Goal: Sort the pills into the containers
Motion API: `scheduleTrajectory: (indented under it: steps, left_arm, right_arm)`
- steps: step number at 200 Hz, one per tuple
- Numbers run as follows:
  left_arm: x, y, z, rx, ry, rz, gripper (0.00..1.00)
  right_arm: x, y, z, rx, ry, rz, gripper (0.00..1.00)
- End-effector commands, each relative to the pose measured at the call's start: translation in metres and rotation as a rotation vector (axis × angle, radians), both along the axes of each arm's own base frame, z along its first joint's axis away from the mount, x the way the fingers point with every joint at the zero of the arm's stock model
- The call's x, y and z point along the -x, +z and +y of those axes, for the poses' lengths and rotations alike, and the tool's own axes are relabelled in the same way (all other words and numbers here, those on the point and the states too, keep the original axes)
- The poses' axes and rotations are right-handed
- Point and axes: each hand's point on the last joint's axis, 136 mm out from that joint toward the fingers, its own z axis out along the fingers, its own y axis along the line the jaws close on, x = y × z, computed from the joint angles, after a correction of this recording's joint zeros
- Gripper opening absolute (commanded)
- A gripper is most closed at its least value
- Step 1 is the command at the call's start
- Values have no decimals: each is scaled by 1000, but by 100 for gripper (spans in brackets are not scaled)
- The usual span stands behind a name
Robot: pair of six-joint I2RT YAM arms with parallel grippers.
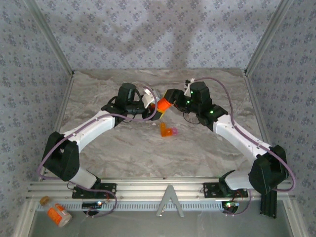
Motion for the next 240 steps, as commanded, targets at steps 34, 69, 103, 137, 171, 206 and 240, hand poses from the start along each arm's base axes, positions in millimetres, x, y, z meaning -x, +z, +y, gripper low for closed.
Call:
scheduleTrajectory:
  steps: [34,69,103,137,171,206,240]
  left_arm:
    - [2,29,-6,55,-43,-68,0]
    - [8,34,-5,66,-57,-67,0]
    - [14,35,-5,80,-76,-50,0]
    - [16,35,-4,86,-80,-46,0]
    - [12,36,-3,83,-60,-62,0]
    - [5,36,-1,81,-20,-84,0]
    - [2,38,0,93,4,-98,0]
  right_arm:
    - [0,12,-3,53,82,-111,42]
    - [9,33,11,20,389,-421,44]
    - [26,32,18,29,566,-497,45]
    - [28,33,18,31,575,-506,43]
    - [23,36,15,12,513,-468,44]
    - [8,30,7,-23,368,-339,44]
    - [1,26,-1,-117,228,-301,43]
